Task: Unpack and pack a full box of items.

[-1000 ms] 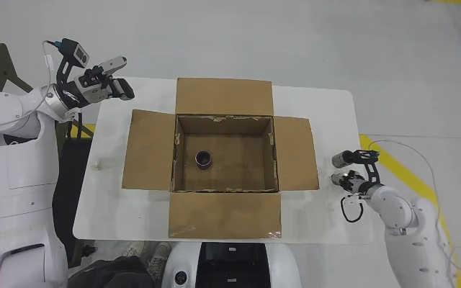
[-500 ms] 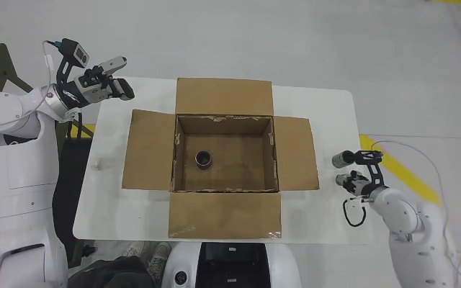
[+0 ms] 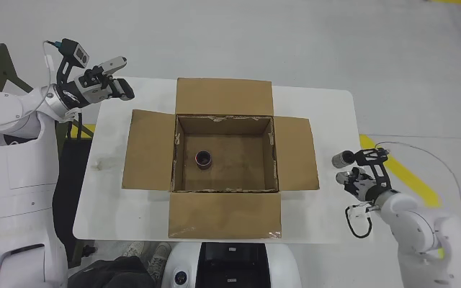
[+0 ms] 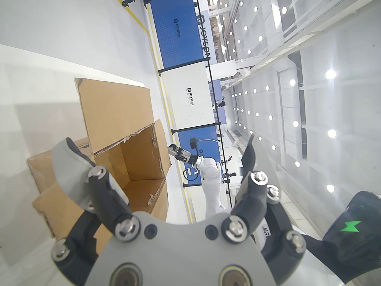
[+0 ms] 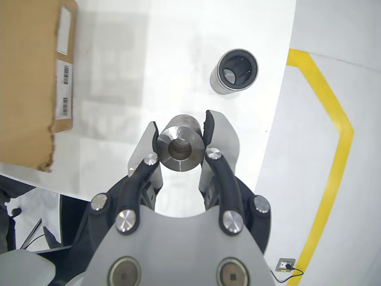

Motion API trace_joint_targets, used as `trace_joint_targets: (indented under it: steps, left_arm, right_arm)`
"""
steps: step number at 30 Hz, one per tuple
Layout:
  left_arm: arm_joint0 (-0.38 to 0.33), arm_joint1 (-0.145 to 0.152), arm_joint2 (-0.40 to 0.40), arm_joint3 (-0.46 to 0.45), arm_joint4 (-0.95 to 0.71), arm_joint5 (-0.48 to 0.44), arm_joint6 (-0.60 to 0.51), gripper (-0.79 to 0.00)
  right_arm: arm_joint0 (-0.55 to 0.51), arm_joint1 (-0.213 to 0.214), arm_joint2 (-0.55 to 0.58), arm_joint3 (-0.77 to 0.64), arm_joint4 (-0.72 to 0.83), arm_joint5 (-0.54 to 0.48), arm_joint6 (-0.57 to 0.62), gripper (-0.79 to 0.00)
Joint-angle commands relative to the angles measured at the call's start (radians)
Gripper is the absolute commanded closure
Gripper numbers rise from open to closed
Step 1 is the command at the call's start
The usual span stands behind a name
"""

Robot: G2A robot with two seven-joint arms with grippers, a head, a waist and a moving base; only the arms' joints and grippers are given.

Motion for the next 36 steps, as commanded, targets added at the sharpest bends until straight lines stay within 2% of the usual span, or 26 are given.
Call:
trace_joint_targets:
  steps: [1,10,16,26,36]
  left_arm:
    - [0.000,0.000,0.000,0.000,0.000,0.000,0.000,-0.785]
    - [0.000,0.000,0.000,0.000,0.000,0.000,0.000,-0.785]
    - [0.000,0.000,0.000,0.000,0.000,0.000,0.000,-0.785]
    - [0.000,0.000,0.000,0.000,0.000,0.000,0.000,-0.785]
    - [0.000,0.000,0.000,0.000,0.000,0.000,0.000,-0.785]
  right_arm:
    - [-0.008,0.001,-0.001,-0.037,-0.010,0.001,-0.001,0.000]
    - [0.006,0.007,-0.029,-0.177,-0.019,-0.028,0.022,0.000]
    - [0.069,0.010,-0.116,-0.225,-0.046,-0.041,0.046,0.000]
    - [0.240,0.005,-0.335,-0.217,-0.087,-0.049,0.074,0.000]
    - [0.440,-0.014,-0.542,-0.120,-0.068,-0.066,0.057,0.000]
